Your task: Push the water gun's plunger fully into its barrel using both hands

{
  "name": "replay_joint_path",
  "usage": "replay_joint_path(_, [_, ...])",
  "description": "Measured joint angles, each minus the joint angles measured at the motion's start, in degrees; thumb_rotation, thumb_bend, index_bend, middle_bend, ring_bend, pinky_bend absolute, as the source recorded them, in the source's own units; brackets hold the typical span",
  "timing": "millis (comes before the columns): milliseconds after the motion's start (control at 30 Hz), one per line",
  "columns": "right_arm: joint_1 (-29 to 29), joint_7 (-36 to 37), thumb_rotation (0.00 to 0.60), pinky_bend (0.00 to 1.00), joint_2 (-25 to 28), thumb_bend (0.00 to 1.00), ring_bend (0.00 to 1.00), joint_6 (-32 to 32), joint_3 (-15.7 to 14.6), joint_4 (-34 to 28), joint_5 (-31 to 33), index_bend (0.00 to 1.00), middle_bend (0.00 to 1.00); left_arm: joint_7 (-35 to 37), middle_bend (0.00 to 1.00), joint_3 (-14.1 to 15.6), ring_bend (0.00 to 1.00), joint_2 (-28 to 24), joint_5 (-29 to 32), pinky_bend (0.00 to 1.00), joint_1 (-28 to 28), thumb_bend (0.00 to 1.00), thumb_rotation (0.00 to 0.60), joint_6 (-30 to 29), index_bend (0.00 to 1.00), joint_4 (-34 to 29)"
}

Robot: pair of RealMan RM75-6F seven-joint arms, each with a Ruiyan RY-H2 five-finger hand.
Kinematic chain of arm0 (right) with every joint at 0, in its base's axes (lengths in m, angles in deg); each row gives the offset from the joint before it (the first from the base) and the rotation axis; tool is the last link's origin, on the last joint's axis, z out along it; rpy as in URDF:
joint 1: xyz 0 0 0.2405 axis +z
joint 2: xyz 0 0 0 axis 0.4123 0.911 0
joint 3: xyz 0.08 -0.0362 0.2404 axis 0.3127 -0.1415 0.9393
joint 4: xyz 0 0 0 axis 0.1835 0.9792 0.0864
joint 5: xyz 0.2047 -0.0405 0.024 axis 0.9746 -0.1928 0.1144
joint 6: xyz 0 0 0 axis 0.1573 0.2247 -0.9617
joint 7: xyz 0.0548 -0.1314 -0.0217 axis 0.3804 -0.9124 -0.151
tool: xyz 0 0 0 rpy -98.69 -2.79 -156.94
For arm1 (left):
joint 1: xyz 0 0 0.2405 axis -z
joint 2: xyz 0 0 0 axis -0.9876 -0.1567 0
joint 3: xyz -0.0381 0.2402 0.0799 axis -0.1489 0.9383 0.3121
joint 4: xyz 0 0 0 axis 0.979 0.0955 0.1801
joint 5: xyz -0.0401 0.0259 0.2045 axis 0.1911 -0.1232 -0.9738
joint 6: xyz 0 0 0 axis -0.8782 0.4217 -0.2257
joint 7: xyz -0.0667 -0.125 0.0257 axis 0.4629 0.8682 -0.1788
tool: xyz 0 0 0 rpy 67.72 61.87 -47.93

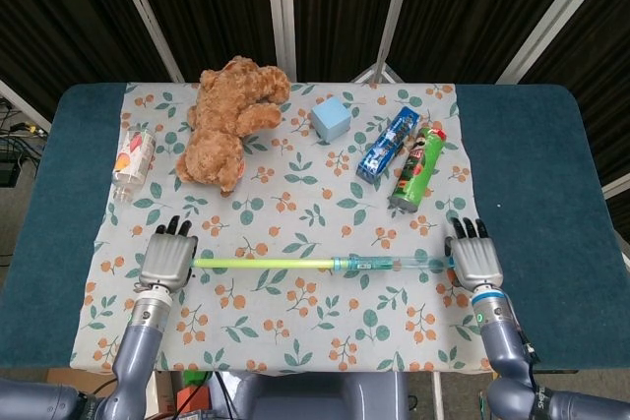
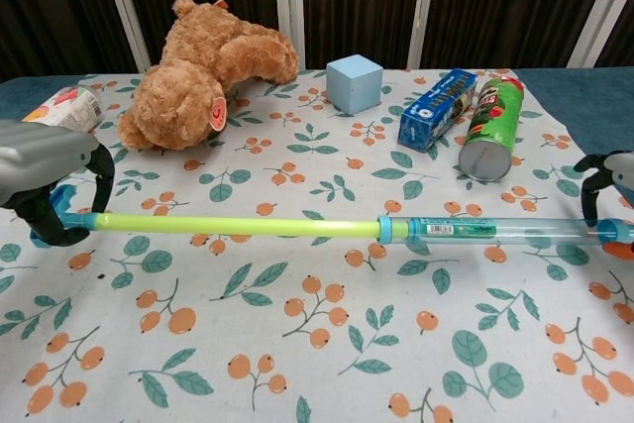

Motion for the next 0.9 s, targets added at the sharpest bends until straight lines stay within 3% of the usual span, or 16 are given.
replay_joint_path(900, [1.12,-4.17,0.600,0.00,1.64,0.41,0.00,3.91,-1.32,-11.82,-7.07,0.66,0.12,-1.13,0.16,-1.61,0.08,4.91,-1.20,0.21,0.94,0.51,0.600,-2.98,0.58,-0.76])
